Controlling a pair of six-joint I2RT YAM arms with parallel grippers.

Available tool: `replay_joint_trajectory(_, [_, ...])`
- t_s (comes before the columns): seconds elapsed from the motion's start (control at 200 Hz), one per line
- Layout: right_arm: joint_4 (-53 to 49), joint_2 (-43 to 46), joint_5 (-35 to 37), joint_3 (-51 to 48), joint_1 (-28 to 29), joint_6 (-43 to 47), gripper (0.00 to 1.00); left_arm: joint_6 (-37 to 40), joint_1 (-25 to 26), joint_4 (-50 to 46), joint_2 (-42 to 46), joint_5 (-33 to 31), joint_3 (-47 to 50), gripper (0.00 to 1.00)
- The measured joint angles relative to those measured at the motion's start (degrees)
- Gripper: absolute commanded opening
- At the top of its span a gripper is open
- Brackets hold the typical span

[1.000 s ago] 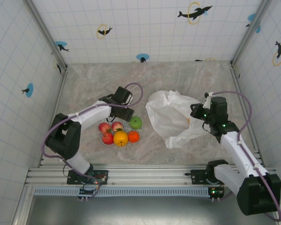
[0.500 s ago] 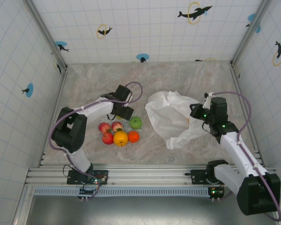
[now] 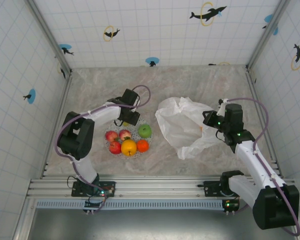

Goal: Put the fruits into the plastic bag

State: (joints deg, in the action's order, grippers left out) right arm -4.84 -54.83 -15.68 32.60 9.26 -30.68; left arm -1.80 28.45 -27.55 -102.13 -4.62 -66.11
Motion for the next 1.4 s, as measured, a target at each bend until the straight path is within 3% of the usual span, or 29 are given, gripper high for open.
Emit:
replay_joint_trajectory(0.135, [0.33, -0.35, -0.55, 0.00, 0.00, -1.27, 0.00, -2.08, -0.02, 1.84, 8.17, 0.13, 0.87, 0.52])
replay_joint_trajectory(0.335, [1.40, -0.81, -0.94, 0.00, 0.00, -4.00, 0.00, -9.09, 1.22, 12.35, 30.36, 7.13, 11.34, 0.52])
replay_joint_trajectory(0.425, [2.51, -1.64, -1.33, 0.00, 0.00, -5.42, 0.00, -12.68, 5.62, 17.84, 38.51, 11.17, 18.16, 0.52])
replay_joint_trajectory(0.52, [3.43, -2.56, -1.90, 0.00, 0.00, -6.47, 0.00, -15.02, 12.37, 22.67, 40.85, 13.35, 22.62, 0.52])
replay_joint_trajectory(0.666, [4.02, -3.50, -2.64, 0.00, 0.37, -7.89, 0.00, -14.99, 24.37, 27.45, 34.95, 12.90, 22.53, 0.52])
replay_joint_trajectory(0.786, [4.15, -3.50, -3.17, 0.00, 0.92, -8.35, 0.00, -13.42, 29.29, 29.40, 25.70, 11.80, 17.88, 0.50])
replay_joint_trajectory(1.121, [2.54, -3.26, -7.91, 0.02, 0.24, -8.22, 0.00, -9.75, 30.27, 40.11, 6.86, 3.52, 8.70, 0.51])
replay_joint_trajectory(1.401, [12.15, -0.96, -12.66, -2.69, -0.76, -20.31, 0.00, -10.32, 30.27, 53.44, -2.69, -0.59, 8.61, 0.54])
